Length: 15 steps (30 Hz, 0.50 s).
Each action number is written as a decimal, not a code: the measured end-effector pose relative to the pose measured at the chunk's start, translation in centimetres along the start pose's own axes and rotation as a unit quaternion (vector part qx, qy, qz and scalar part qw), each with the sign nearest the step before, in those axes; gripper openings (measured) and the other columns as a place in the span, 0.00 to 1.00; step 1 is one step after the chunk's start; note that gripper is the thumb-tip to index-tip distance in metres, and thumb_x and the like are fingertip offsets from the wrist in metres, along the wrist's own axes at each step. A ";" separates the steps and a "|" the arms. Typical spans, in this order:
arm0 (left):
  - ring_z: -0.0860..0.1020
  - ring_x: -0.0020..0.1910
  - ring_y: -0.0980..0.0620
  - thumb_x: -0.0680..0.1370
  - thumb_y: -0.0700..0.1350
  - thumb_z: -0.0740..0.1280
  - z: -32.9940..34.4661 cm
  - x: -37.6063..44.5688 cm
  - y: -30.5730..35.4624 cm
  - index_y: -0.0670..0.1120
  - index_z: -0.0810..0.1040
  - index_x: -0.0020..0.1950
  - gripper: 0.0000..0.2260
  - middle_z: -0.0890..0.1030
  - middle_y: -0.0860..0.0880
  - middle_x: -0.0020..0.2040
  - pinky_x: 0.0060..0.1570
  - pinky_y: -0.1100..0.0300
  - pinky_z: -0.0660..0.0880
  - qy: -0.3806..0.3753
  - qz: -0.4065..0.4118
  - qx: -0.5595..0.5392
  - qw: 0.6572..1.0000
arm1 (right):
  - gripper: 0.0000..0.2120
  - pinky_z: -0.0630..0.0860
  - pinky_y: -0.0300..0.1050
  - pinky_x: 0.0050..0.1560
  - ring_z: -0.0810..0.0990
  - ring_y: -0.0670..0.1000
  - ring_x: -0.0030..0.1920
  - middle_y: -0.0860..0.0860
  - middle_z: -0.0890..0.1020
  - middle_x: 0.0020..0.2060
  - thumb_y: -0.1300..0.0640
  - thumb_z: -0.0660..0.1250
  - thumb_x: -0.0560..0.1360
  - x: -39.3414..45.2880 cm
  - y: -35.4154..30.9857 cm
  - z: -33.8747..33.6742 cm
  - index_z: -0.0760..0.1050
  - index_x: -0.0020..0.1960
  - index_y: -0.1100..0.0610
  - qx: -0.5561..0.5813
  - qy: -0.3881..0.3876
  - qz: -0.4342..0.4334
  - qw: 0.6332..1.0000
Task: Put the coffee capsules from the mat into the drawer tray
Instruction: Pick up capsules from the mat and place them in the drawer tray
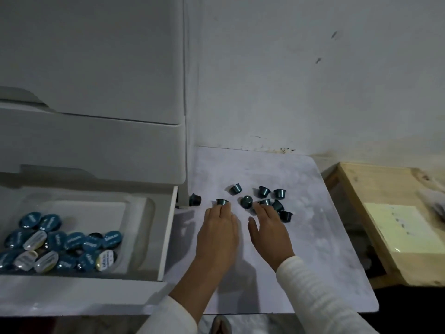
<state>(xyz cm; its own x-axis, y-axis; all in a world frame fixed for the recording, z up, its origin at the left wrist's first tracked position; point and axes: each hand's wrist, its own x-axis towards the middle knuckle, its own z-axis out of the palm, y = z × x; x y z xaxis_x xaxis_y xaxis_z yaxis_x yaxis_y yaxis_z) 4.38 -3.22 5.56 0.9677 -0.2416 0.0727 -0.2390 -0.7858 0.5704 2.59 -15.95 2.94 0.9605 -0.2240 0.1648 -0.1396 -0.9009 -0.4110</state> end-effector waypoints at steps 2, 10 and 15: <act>0.67 0.67 0.50 0.82 0.46 0.53 1.1 0.9 0.3 0.46 0.62 0.72 0.18 0.70 0.45 0.67 0.62 0.61 0.67 -0.006 -0.029 0.000 1.000 | 0.18 0.74 0.49 0.53 0.74 0.58 0.60 0.58 0.76 0.59 0.60 0.63 0.75 0.9 1.4 0.4 0.71 0.64 0.61 0.014 -0.036 0.014 0.999; 0.69 0.64 0.42 0.81 0.44 0.54 5.5 6.7 -1.8 0.47 0.63 0.72 0.18 0.72 0.40 0.64 0.63 0.53 0.67 -0.081 -0.109 0.032 0.990 | 0.16 0.73 0.48 0.56 0.73 0.58 0.58 0.57 0.73 0.57 0.56 0.59 0.77 4.2 4.9 2.4 0.71 0.65 0.54 0.056 -0.116 0.071 0.989; 0.72 0.61 0.44 0.81 0.44 0.54 6.4 8.4 -2.4 0.45 0.69 0.68 0.16 0.76 0.44 0.63 0.62 0.55 0.67 -0.093 -0.089 0.067 0.989 | 0.16 0.70 0.46 0.61 0.74 0.56 0.58 0.56 0.73 0.57 0.54 0.60 0.78 5.2 5.8 3.0 0.73 0.64 0.53 0.091 -0.141 0.081 0.982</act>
<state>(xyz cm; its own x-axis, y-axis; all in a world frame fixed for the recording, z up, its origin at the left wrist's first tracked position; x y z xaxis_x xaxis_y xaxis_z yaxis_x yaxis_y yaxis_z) 12.53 -6.99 -0.42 0.9667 -0.1833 -0.1788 -0.0865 -0.8909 0.4459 7.52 -21.23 -1.24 0.9613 -0.2238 -0.1605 -0.2754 -0.7743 -0.5697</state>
